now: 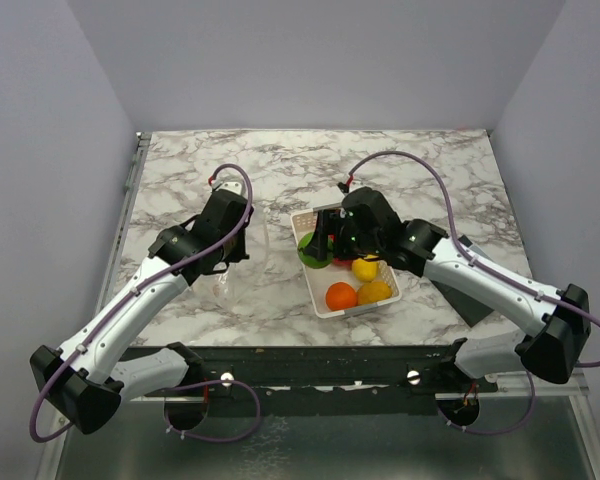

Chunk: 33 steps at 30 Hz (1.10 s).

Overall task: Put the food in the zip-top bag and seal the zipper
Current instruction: Pick up the fake fruit from the bin, then place the fake fruit in the zipper food storage bag.

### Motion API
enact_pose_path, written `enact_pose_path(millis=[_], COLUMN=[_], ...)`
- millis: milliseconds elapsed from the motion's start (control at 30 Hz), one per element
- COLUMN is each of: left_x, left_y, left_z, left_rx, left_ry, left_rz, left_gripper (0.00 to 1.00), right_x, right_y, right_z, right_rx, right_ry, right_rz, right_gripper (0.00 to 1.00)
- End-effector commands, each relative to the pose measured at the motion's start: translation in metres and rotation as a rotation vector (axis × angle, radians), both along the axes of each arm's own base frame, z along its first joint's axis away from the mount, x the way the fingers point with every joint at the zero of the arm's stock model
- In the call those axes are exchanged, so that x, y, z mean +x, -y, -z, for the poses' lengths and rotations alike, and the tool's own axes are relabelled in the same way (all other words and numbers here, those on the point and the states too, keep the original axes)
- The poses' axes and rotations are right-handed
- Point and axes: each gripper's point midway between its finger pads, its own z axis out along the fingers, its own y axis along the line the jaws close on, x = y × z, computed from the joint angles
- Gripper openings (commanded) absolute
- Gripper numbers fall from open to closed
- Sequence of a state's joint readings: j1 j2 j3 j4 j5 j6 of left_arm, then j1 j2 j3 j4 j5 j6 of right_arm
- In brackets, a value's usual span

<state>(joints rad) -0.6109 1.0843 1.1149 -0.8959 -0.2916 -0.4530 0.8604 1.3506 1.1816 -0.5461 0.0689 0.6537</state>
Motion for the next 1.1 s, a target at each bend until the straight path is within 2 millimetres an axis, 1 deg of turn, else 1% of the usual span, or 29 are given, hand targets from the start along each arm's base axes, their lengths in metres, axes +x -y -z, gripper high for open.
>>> enact_pose_path(millis=[0,200,333,400,633,833,967,1067], left_x=[0.001,0.001,-0.001,-0.002,-0.005,-0.006,-0.007,-0.009], left_y=[0.013,0.017,0.019,0.020,0.025,0.030,0.033,0.037], left_z=[-0.013,-0.018,-0.021,-0.022,-0.030,-0.037,-0.041,-0.044], left_rx=[-0.065,-0.088,-0.102,-0.108,-0.147,-0.177,-0.197,-0.219], left_ry=[0.000,0.001,-0.004,-0.007,-0.008,-0.009,-0.008,-0.012], left_rz=[0.019,0.024,0.027,0.029,0.040,0.053,0.060,0.072], left_gripper=[0.00,0.00,0.00,0.00,0.00,0.00,0.00,0.00], right_x=[-0.017,-0.026,-0.028,-0.029,-0.027,-0.026,-0.024,-0.019], right_y=[-0.027,-0.055,-0.070,-0.078,-0.099,-0.111,-0.113,-0.110], right_z=[-0.040,-0.063,-0.073,-0.074,-0.069,-0.057,-0.049,-0.039], right_rx=[0.109,0.117,0.141,0.148,0.162,0.123,0.073,0.008], right_ry=[0.080,0.152,0.190,0.198,0.199,0.195,0.201,0.211], right_rz=[-0.171,-0.281,-0.327,-0.344,-0.364,-0.376,-0.368,-0.335], right_gripper=[0.33,0.33,0.34,0.34,0.34,0.34,0.36,0.38])
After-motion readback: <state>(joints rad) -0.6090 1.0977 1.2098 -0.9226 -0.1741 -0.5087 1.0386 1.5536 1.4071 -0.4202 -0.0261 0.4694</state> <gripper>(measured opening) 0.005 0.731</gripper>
